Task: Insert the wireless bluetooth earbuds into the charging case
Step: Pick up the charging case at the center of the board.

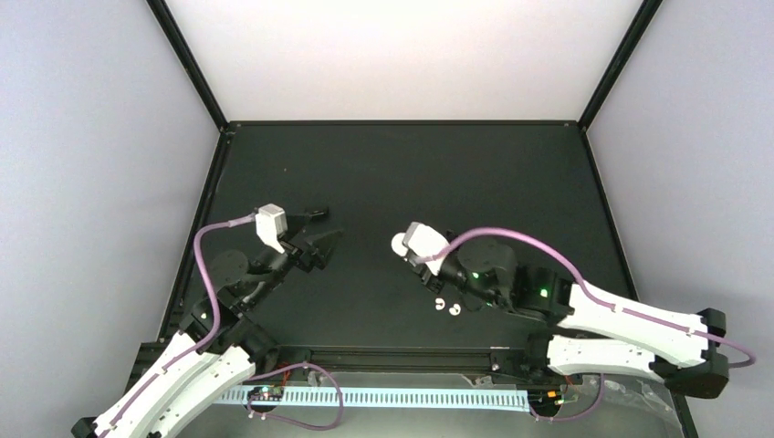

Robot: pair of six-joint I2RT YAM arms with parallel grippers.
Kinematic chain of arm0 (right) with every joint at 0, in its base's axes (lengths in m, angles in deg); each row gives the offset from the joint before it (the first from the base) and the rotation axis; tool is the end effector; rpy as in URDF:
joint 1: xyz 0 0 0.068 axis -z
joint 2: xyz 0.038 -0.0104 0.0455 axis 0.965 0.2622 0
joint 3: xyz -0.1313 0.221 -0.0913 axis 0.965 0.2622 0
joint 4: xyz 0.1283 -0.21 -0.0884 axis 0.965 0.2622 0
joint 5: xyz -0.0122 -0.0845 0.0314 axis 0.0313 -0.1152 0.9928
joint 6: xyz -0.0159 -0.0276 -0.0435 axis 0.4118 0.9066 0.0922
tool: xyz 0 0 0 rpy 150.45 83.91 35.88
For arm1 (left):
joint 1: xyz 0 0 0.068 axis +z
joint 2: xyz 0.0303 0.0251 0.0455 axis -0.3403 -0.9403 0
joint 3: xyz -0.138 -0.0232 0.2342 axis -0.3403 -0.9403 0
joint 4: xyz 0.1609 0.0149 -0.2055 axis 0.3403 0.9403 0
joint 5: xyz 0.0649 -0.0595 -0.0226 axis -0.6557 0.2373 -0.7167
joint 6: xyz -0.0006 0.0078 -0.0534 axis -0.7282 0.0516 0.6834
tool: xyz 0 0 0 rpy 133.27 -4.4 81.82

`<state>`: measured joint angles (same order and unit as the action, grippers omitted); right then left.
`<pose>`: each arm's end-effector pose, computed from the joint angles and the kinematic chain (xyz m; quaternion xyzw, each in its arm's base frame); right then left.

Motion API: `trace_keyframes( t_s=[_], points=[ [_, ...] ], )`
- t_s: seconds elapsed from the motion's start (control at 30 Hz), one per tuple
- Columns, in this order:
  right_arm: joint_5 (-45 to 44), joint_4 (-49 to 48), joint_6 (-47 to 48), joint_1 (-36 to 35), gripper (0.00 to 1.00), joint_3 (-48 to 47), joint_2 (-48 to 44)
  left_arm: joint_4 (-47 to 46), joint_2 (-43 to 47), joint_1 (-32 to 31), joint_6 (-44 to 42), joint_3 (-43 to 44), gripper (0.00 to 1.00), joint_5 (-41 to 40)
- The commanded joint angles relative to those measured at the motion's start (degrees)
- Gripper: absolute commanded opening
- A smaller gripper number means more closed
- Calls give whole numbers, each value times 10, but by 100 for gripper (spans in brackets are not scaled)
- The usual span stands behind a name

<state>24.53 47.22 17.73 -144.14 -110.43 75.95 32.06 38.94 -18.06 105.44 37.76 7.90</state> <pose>0.0855 0.2010 0.3562 -0.4618 0.6700 0.1892 0.5497 0.0970 -0.0727 0.3149 0.0856 0.6993 -0.3264 0.6301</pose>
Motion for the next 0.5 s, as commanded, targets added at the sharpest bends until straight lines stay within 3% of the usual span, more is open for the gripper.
trace_keyframes(
  t_s=[0.0,0.2,0.33,0.47],
  points=[
    [-141,5,88,-62,24,34,-62,-92,10,0,38,9,99,1],
    [-271,-40,216,-147,24,88,-134,-179,-26,0,42,11,99,172],
    [-304,-56,266,-165,24,109,-154,-218,-77,-2,66,22,99,278],
    [-332,-72,303,-182,24,124,-156,-203,-130,-25,48,56,99,330]
  ],
)
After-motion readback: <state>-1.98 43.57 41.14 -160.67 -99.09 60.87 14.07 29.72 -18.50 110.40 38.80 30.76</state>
